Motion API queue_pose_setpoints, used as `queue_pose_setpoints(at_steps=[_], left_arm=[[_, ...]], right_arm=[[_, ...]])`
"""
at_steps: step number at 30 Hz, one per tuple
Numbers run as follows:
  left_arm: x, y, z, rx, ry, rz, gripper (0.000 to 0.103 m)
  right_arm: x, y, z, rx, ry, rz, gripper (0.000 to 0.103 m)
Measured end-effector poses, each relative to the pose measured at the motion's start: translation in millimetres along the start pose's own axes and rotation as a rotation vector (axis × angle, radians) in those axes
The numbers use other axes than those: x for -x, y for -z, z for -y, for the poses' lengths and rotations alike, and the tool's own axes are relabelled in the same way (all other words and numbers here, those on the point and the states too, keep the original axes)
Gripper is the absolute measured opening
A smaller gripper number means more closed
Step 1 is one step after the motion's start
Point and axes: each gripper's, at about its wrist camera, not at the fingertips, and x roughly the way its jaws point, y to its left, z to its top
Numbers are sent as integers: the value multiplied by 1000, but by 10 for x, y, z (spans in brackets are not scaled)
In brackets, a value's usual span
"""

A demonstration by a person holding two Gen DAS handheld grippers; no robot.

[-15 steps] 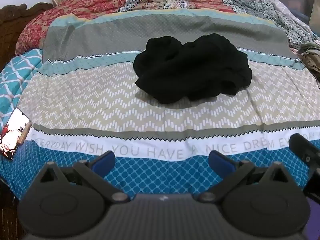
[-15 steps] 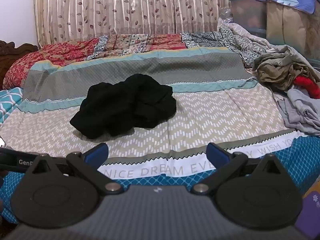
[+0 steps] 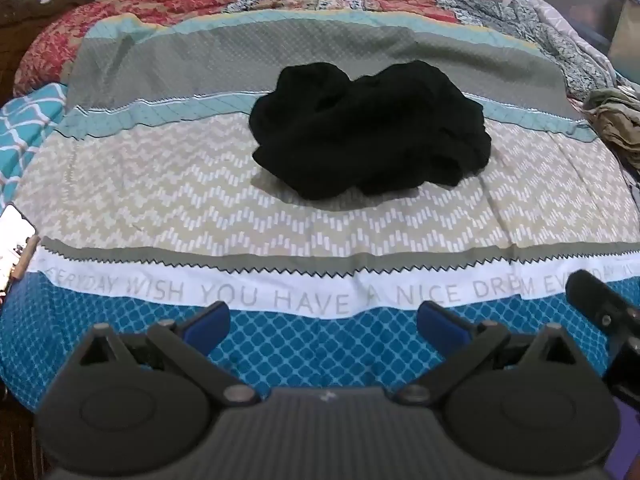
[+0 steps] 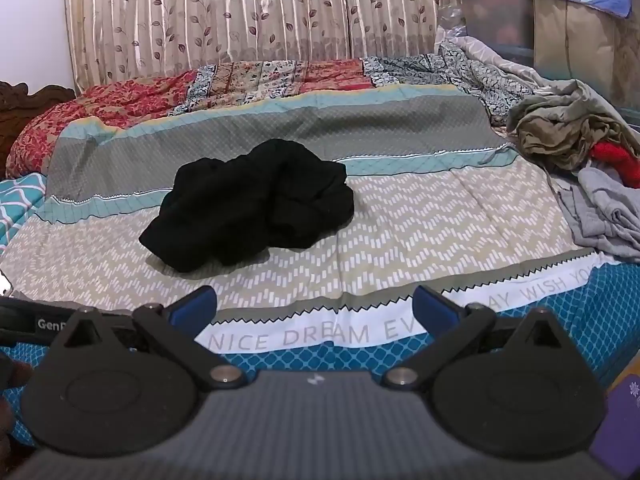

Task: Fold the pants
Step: 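Move both grippers toward the crumpled black pants on the bed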

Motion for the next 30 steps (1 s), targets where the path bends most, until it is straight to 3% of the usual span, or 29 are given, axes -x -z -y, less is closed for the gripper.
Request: queue_pose_setpoints(at_steps=[21,25,29,30], left_arm=[[-387,-4,-93,72,108,-89,100],[-370,20,-291,160,196,44,100],[-414,-163,-471,169,129,122,100],[-430,-220,-512,170,118,137,100]], right_arm=[[-239,45,52,-11,-11,-62,103],[-311,37,109,-34,-18,-59,103],[-420,18,195,-73,-38,-60,103],[-452,12,218,-79,-41,-58,99]])
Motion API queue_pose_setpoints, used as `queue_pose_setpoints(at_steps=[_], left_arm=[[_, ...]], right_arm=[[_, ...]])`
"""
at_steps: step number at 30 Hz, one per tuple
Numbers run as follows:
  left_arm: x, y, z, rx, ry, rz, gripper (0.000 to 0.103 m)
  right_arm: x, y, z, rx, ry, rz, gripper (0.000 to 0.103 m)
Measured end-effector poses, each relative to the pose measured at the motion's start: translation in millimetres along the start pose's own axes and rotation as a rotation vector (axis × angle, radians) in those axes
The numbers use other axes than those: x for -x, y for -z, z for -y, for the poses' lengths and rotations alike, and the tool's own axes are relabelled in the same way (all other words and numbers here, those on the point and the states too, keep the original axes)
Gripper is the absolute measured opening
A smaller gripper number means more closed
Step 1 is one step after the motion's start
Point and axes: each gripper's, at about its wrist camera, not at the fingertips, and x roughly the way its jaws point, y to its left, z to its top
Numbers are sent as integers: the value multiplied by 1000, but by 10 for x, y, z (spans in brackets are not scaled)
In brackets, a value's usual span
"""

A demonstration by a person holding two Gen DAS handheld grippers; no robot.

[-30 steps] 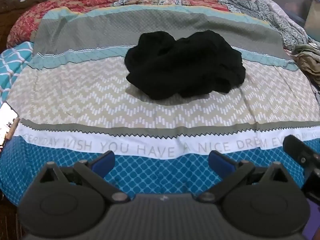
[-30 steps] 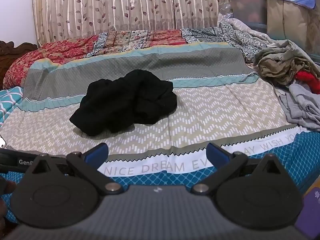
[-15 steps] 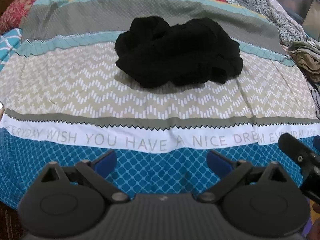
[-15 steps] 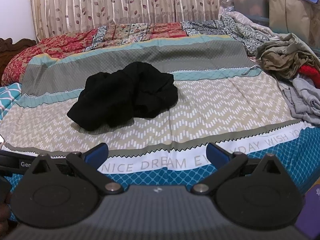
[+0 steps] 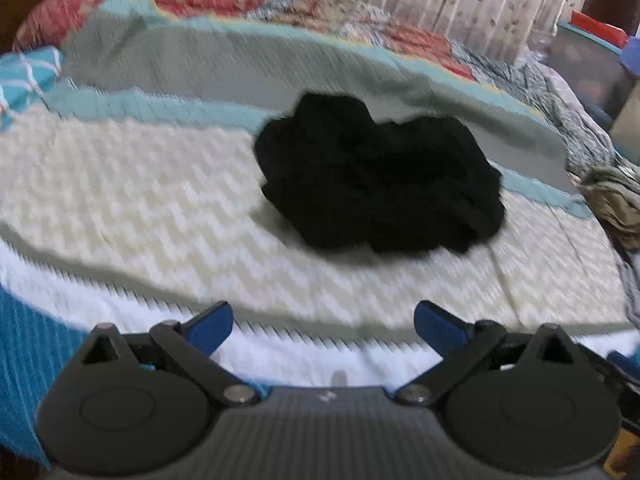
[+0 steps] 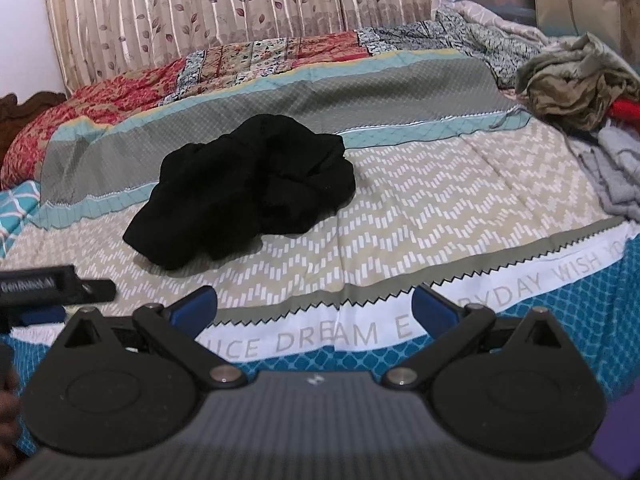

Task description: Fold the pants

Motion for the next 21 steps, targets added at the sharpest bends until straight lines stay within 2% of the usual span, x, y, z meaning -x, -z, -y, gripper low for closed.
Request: queue_pose_setpoints(at_steps=[2,4,6,7,10,12,13,14,15,16,17,18,19,21], left_arm=[[-60,-139,-47,10,-14,32,99],[-154,-319,-76,0,-21,64,96],[-293,-485,13,-30,12,61,90],[-371,-545,96,-62,31,56,88],[-681,-693,437,-201,48,64,89],[-923,-733,658,-287,42,59,90],[-1086,-751,744,-311,26,48,86],[-1215,-763,788,-323,16,35,65],[-1310,-766,806,-327,13,17,50],[-1371,-777,779,-313,38,-6,27],[-1364,-809,729,-286,62,-10,17],[-1304,-855,650,-259,72,6,15],[-1201,-922,547,-237,52,44,11],[-958,-1068,279,-189,-44,149,10]], right_arm=[[-82,-37,34,8,-5,0,86],[-212,-96,70,18,-11,-12,64],[-376,-165,128,5,-17,-34,54],[-443,-195,159,-14,-23,-42,51],[-611,-252,245,-66,-31,-42,51],[-743,-289,286,-80,-39,-44,52],[-815,-312,316,-95,-49,-51,52],[-921,-353,366,-121,-66,-66,54],[-1016,-401,408,-151,-88,-85,60],[-1111,-447,447,-185,-104,-102,67],[-1205,-495,491,-225,-121,-118,71],[-1305,-541,534,-272,-147,-131,75],[-1394,-582,564,-316,-173,-142,76],[-1546,-667,585,-391,-212,-161,76]])
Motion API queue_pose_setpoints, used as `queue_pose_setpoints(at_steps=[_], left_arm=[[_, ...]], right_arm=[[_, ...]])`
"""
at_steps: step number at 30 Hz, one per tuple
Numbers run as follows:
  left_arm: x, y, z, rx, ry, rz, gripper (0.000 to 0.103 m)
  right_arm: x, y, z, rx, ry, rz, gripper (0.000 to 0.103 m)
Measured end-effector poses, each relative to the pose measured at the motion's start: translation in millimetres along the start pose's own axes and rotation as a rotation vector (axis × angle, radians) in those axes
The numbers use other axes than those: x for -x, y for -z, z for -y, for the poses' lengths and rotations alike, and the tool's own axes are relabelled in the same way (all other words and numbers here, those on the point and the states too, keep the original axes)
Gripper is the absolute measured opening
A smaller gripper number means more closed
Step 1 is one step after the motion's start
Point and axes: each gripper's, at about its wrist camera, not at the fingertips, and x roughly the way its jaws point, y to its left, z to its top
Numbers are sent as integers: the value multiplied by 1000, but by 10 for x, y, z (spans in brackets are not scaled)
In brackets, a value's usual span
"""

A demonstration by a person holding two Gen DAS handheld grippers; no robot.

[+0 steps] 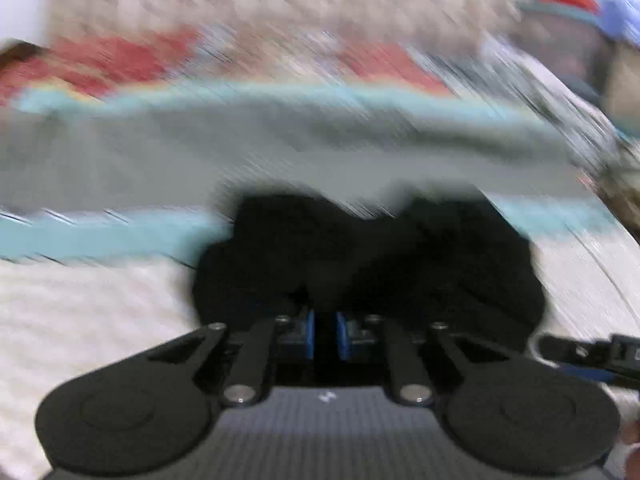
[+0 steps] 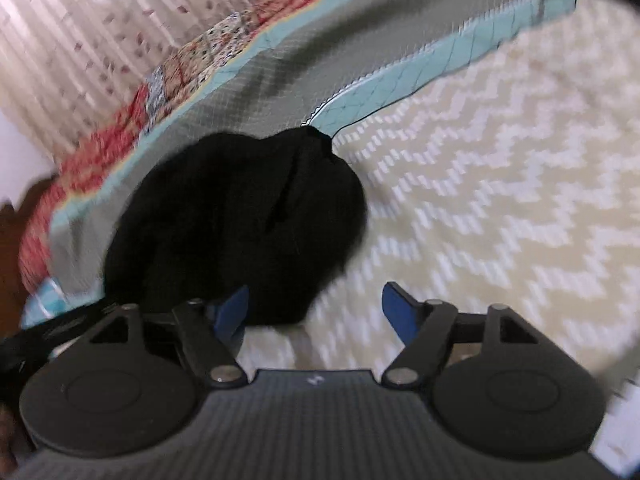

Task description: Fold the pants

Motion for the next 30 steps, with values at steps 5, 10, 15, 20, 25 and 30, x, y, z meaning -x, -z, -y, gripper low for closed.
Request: queue_pose_setpoints(at_steps=[5,10,15,20,25,30], left_arm=[[251,-210,-693,178,-140,19,11],[714,-3,-1010,374,-103,20,50],[781,623,-871,534,380,-180,78],[662,1028,-682,660,643,-383,97],[725,1163,-635,689,715,-354,44],[1063,1033,-1082,681,589,-246,29]], right_arm=[[-306,-107,-187,-26,-87,-71,27],[142,174,-606,88,-216,-82,22],[635,639,-829,95,-413,-194,22],[933,992,-977,135,-495,-263,21],[1100,1056,-1038,186,-561,-290,21],[953,1059,-1228,225,-593,-326,24]])
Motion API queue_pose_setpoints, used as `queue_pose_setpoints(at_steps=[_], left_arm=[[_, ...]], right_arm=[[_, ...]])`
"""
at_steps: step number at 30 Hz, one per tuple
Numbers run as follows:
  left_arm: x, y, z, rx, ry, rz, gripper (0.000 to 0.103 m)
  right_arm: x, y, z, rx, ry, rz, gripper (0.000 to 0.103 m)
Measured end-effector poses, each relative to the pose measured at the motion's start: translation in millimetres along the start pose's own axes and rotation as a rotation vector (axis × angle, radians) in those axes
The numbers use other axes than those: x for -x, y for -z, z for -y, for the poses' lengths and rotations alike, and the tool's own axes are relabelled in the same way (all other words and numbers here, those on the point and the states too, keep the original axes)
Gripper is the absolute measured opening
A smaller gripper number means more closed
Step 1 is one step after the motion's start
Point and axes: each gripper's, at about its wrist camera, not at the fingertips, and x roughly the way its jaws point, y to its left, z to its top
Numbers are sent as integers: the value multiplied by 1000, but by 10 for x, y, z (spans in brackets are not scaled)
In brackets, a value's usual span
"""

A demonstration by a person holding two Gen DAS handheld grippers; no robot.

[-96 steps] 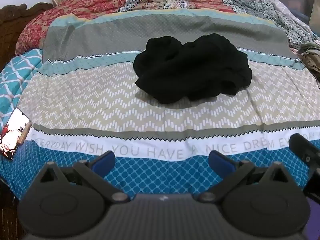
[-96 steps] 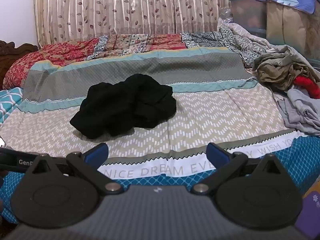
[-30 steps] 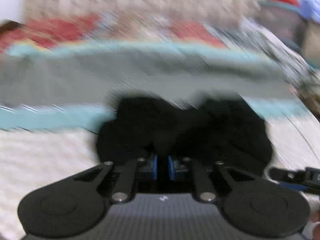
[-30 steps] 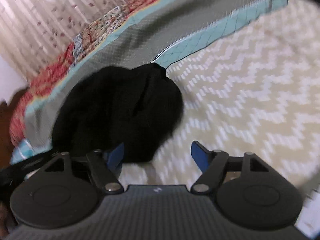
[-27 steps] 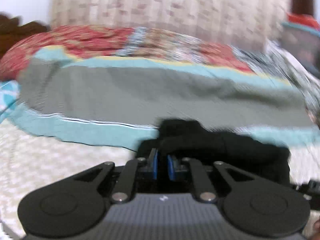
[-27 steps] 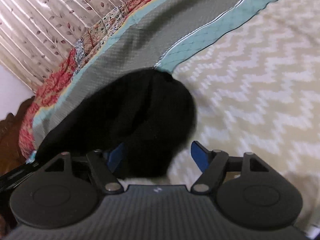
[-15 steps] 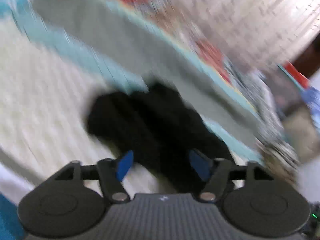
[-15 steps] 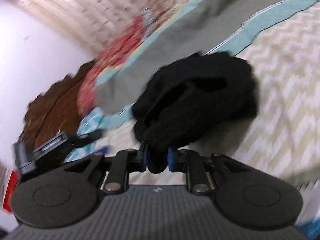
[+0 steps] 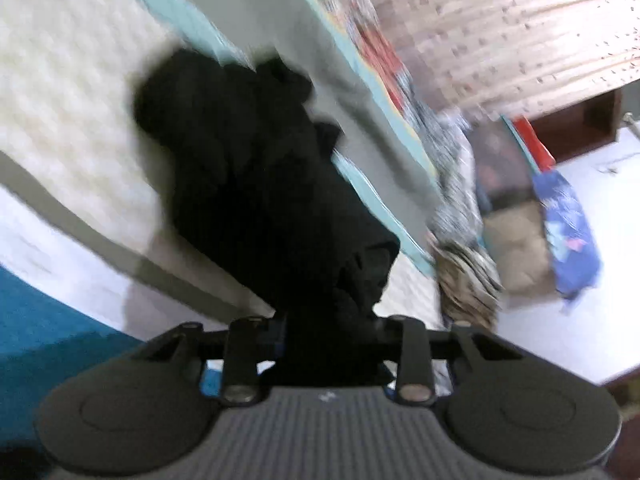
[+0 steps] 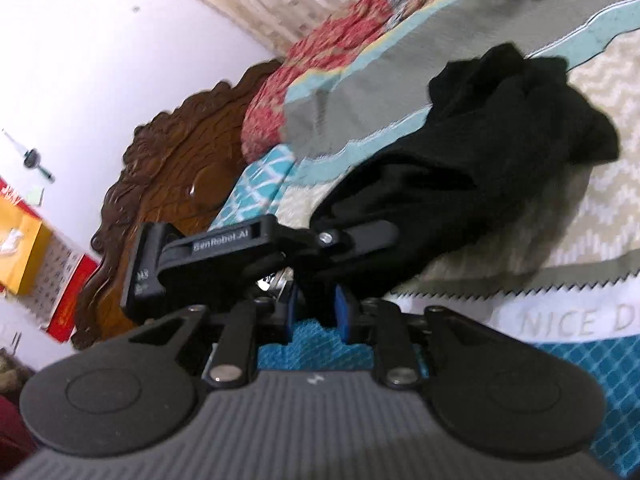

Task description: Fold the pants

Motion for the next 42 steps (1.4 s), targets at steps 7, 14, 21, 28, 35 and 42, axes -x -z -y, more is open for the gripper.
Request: queue_pose_setpoints(at_steps=[7,14,21,28,35,42], left_arm=[[1721,-228,-322,45,-126,318,27],[2265,-206,-317,62,-199,442,27],[2381,-229,-361,60,-180,468,27],[2517,-183,-188,7,-201,495,27],[2030,-178,65,-58,-118,446,27],[1440,-174,31,-52,-60,306,27]], right_arm=[[133,-117,369,-110,143,70,25],[-148,-257,919,-221,367,107,35],[-331,-395,1295,-273,531,144,57],[-838,-636,1408,-398,396,53,9],[328,-1733,779,-204,428,467,9],[1937,-1437,179,26,429,679,10]])
